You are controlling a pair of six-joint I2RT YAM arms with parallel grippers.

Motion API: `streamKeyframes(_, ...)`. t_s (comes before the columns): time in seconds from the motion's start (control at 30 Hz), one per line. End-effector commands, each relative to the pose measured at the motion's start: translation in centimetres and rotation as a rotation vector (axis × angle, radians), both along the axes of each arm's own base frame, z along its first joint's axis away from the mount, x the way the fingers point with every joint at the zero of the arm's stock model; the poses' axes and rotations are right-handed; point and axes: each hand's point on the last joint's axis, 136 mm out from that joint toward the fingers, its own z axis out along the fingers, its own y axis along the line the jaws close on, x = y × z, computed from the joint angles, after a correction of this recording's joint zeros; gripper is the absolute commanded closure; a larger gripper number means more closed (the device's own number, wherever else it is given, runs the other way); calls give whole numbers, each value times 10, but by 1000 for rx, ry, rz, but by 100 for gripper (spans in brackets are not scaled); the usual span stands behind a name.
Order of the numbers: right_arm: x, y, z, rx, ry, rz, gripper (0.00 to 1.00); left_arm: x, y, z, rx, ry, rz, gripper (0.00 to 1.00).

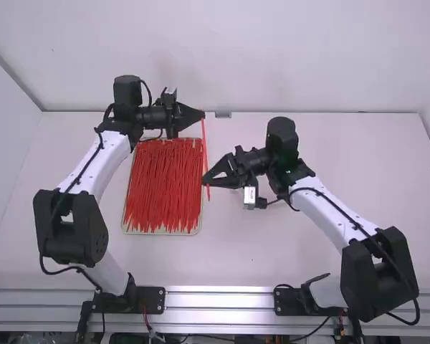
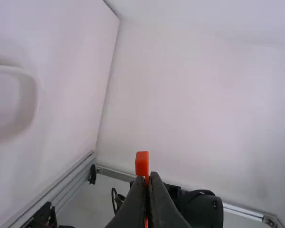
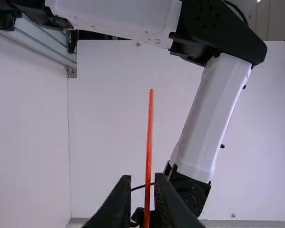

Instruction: Fasten the cable tie

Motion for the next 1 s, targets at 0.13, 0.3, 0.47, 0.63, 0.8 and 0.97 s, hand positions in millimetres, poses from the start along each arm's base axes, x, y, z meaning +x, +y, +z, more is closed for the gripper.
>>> streamKeyframes(0.13,-2,-1,-1,-1,7,14,95,-2,-5,-2,0,-8,-20,98)
streamKeyframes(0.3,1,0,-2,-6,14,-3,97,-2,-5,-2,1,-8,-17,98)
streamKeyframes(0.47,5,2,-2,-11,15,-31,98,-2,-5,-2,0,-8,-18,98)
streamKeyframes(0.63,6,2,-3,-11,14,-34,100,-2,-5,-2,1,-9,-17,98)
streamKeyframes(0.8,7,2,-3,-13,17,-39,100,-1,-5,-2,1,-9,-16,98)
streamKeyframes(0.97,9,3,-3,-21,34,-53,100,-1,-4,-2,4,-12,-13,98)
